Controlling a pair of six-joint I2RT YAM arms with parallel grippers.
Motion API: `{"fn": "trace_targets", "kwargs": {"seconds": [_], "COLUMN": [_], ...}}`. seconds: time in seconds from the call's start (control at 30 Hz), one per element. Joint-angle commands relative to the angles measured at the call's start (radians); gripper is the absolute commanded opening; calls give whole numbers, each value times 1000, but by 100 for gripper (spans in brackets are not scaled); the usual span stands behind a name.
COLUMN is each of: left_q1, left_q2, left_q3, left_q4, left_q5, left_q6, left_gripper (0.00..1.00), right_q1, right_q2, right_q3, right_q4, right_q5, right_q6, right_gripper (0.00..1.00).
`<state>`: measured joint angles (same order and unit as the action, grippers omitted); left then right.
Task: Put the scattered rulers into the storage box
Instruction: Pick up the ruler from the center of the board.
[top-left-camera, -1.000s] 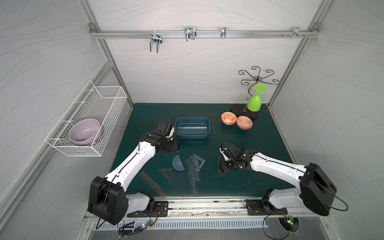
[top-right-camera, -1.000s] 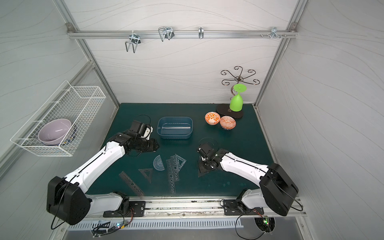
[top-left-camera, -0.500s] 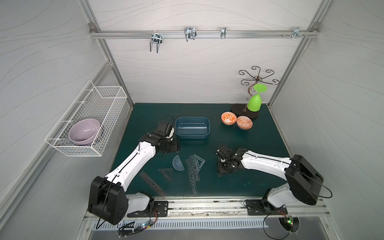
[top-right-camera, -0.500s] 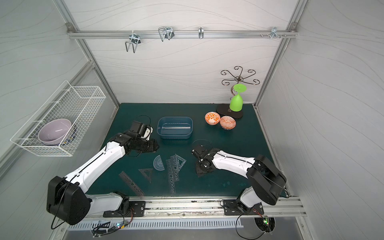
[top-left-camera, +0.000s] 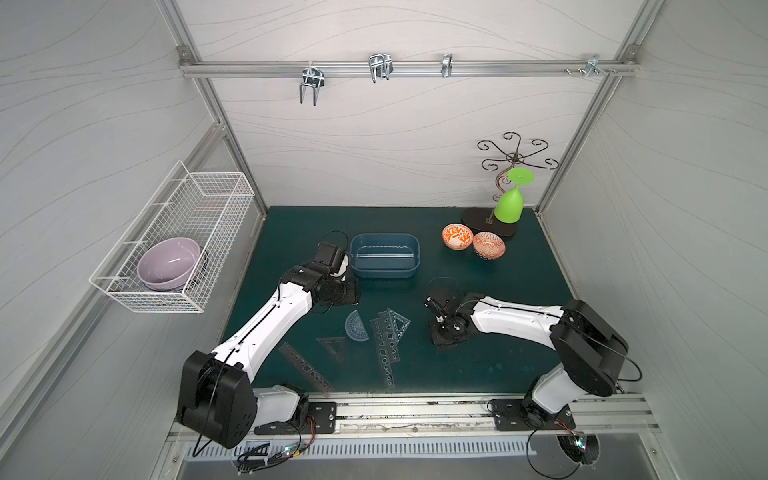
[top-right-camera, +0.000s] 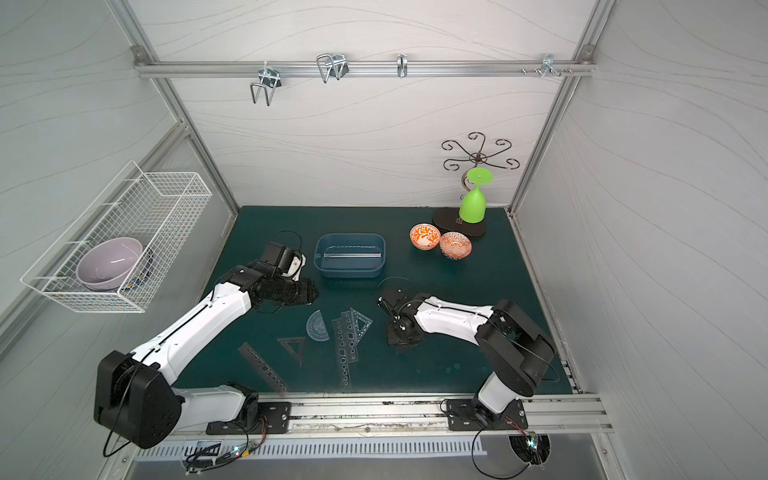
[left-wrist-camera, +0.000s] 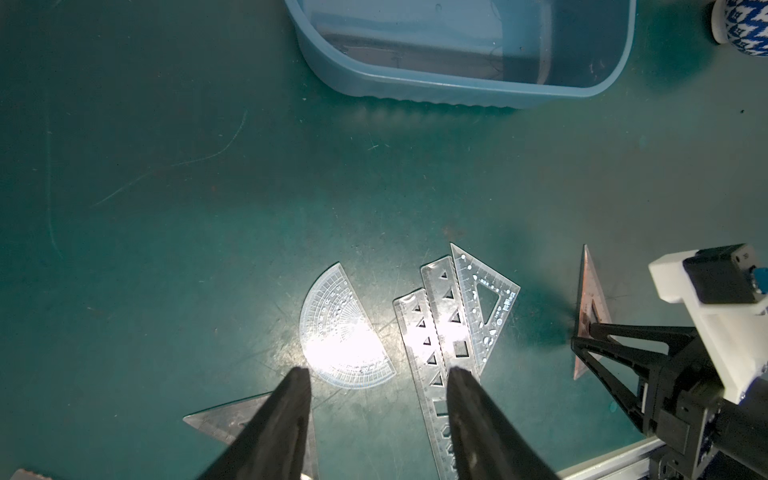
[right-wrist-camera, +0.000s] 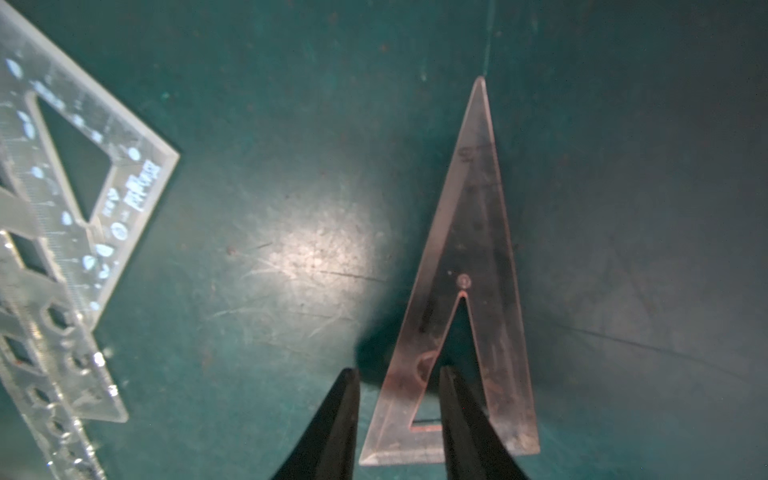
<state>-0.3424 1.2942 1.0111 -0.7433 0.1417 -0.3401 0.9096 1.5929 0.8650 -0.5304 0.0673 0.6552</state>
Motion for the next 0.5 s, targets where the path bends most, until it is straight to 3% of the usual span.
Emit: {"fn": "trace_targets", "kwargs": {"seconds": [0.0, 0.47], "left_q1": [-4, -4], "left_q2": [5, 10], "left_q3": [-2, 1], "left_q4": [12, 16], "left_q5": [-13, -16], "left_q6": [7, 4], "left_gripper": [57, 57], "right_q1": [6, 5], "right_q2": [30, 84], "right_q3": [5, 12], "right_q4": [6, 61], "right_q5": [-4, -30], "right_q6": [-2, -18], "right_gripper": [37, 35]}}
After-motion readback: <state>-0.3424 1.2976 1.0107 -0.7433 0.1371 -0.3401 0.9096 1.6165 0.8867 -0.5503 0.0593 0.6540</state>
